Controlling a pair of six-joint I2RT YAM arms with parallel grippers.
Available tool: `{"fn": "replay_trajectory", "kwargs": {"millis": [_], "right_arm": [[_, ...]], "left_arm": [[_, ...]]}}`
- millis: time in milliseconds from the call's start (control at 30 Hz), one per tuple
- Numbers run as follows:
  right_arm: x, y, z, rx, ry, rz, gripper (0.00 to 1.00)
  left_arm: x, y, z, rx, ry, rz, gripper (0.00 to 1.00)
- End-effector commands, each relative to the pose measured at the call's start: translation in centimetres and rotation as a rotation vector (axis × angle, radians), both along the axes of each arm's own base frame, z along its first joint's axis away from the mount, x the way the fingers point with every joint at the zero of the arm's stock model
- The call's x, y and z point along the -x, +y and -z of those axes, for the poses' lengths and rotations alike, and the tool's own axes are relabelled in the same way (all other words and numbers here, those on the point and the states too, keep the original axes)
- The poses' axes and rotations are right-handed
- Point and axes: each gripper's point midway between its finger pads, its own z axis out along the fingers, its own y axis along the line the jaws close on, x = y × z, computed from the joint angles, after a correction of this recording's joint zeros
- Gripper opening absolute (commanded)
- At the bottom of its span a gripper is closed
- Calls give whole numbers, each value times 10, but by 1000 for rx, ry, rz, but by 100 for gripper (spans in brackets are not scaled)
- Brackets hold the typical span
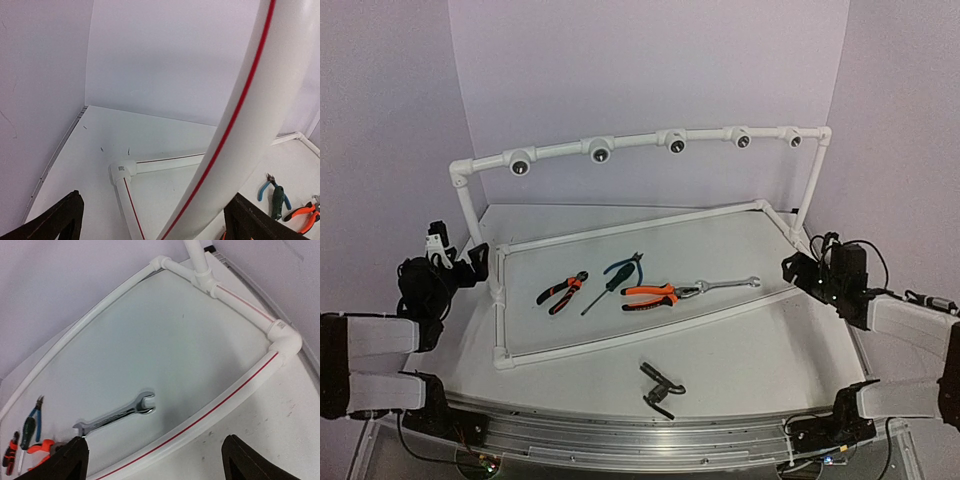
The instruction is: Install the water faucets
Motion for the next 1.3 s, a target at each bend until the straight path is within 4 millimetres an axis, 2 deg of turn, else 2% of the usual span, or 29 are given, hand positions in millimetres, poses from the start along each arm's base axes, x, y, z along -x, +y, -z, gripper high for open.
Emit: {"fn": "replay_trajectory", "kwargs": {"millis": [0,67,133,267,367,500,700,800,1000,1100,1267], "right_arm": [[28,59,11,-249,300,-74,89],[42,84,12,-195,398,-93,88],[63,106,19,-157,514,-91,85],[107,153,23,-112,700,-91,79],[132,193,26,-102,750,-96,78],[171,250,45,-95,868,-142,77],[206,308,60,-90,954,-177,70],[215,319,71,-73,987,-180,67],[219,313,88,-37,972,-114,57],[219,317,98,-49,978,-100,51],[221,324,111,-61,1004,-96,50]], "left_arm": [[13,0,-3,68,77,-7,100],[20,-3,-11,67,105,9,100],[27,-15,-23,22,111,88,100],[60,-74,-41,-188,83,490,100],[93,-107,-49,-223,69,753,100],[95,-109,-49,-160,122,765,100],[96,-116,-45,-111,197,801,100],[99,-122,-50,-76,183,815,100],[105,-134,-57,-19,168,861,100],[104,-137,-58,-13,158,867,100],[106,-138,-59,-32,141,871,100]]}}
